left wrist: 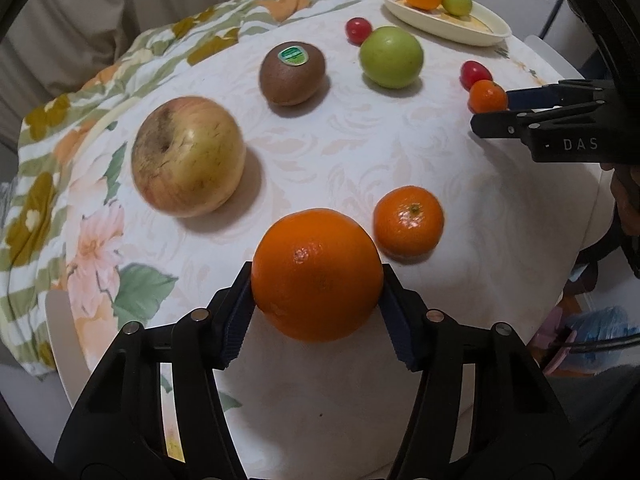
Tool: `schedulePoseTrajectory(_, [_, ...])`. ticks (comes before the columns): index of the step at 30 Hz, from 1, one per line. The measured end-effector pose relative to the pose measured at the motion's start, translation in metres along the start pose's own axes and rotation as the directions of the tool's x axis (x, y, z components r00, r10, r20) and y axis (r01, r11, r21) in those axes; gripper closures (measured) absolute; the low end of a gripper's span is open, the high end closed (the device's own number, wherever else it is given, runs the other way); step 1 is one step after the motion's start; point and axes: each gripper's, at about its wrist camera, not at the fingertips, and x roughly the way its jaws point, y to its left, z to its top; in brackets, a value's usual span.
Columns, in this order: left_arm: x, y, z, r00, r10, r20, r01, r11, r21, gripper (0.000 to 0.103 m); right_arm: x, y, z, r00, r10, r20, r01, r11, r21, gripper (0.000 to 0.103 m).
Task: Organize fruits
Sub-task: 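Grasp the big orange with the left tool while the right tool grasps a tangerine, then carry the orange to the bowl and release it while the right tool carries the tangerine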
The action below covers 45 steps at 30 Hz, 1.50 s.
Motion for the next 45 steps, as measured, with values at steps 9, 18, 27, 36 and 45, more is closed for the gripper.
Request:
schedulePoseTrajectory(9, [-0.004,0.012,-0.01,1.0,0.015,-0.011,-0.016,0.997,-0.074,0.038,0.008,0.004,0.007,1.0,-0.009,-0.003,0.009,1.0,-0.02,0.065])
schedulePoseTrajectory(18, [-0.016,0.02,-0.014,1.0,0.021,0.008,-0.02,0.991,-0.129,0.038,-0.006,0.008,0.008,1.0,0.002,0.016,-0.001,0.999,-0.044,0.07])
schedulePoseTrajectory(27, [-0.051,0.026,-0.013,0.997,0.047,0.06,-0.036,0.984,-0.172,0.038,-0.041,0.016,0.01,0.998,0.015,0.058,-0.012,0.998,-0.06,0.07])
schedulePoseTrajectory(36, [-0.1,0.03,-0.006,0.988,0.092,0.122,-0.062,0.971,-0.232,0.038,-0.093,0.016,0.009,0.992,0.035,0.122,-0.03,0.999,-0.045,0.07])
schedulePoseTrajectory(45, [-0.138,0.006,0.016,0.974,0.115,0.197,-0.071,0.974,-0.217,0.038,-0.131,0.005,0.008,0.98,0.086,0.179,-0.08,0.996,-0.041,0.07])
